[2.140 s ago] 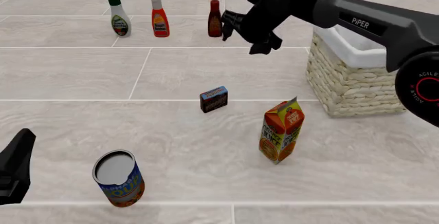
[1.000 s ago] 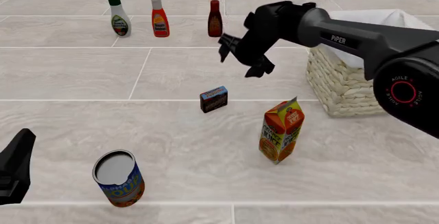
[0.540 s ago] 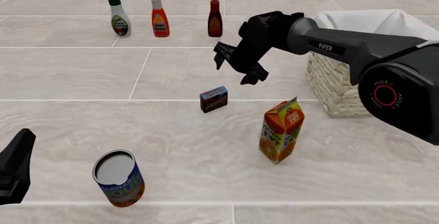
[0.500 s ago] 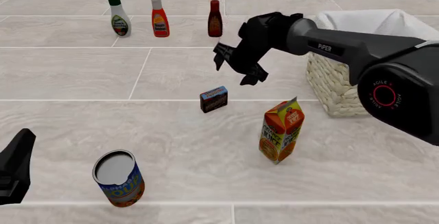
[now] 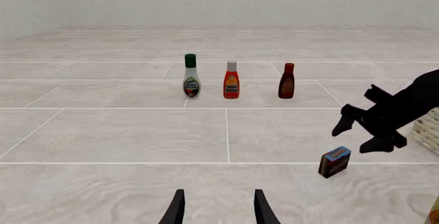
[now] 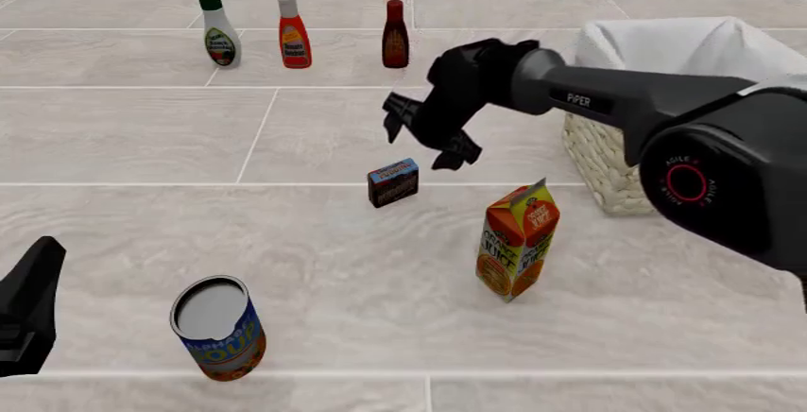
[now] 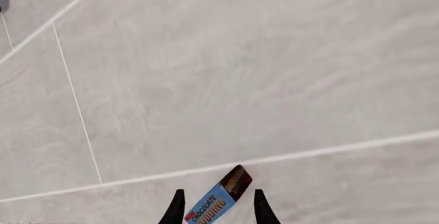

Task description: Pick the chocolate pudding and place it in the basket.

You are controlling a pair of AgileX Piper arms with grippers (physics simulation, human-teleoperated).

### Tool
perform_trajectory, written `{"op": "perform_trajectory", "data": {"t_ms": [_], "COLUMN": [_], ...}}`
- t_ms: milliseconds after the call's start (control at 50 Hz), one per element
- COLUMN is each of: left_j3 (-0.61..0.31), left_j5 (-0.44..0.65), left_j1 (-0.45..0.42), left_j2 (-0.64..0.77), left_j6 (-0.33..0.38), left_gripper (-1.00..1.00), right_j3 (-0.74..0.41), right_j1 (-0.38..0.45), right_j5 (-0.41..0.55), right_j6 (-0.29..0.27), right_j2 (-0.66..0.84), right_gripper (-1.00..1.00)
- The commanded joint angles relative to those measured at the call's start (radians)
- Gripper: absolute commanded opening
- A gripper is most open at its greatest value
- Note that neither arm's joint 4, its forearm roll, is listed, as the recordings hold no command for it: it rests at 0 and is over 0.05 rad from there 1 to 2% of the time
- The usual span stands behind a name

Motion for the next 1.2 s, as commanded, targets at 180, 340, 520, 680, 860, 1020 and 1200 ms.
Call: {"op": "perform_trajectory", "data": {"t_ms": [180, 340, 520, 680, 860, 1020, 1200], "left_j3": [0.0, 0.0, 0.0, 0.0, 0.0, 0.0, 0.0], "left_j5": [0.0, 0.0, 0.0, 0.0, 0.0, 0.0, 0.0], "left_j1": [0.0, 0.0, 0.0, 0.0, 0.0, 0.0, 0.0], "left_j2": [0.0, 0.0, 0.0, 0.0, 0.0, 0.0, 0.0], "left_j6": [0.0, 0.0, 0.0, 0.0, 0.0, 0.0, 0.0], "left_gripper": [1.0, 1.0, 1.0, 1.0, 1.0, 1.0, 1.0], "right_j3": [-0.011, -0.009, -0.011, -0.019, -0.014, -0.009, -0.013], "right_j1": [0.026, 0.039, 0.041, 0.045, 0.055, 0.058, 0.062], "right_j5": [-0.007, -0.015, -0.02, -0.019, -0.023, -0.027, -0.029], "right_j6": [0.023, 0.036, 0.045, 0.052, 0.062, 0.07, 0.079], "right_j2": [0.023, 0.029, 0.041, 0.052, 0.056, 0.057, 0.063], "right_gripper": [1.0, 1.0, 1.0, 1.0, 1.0, 1.0, 1.0]}}
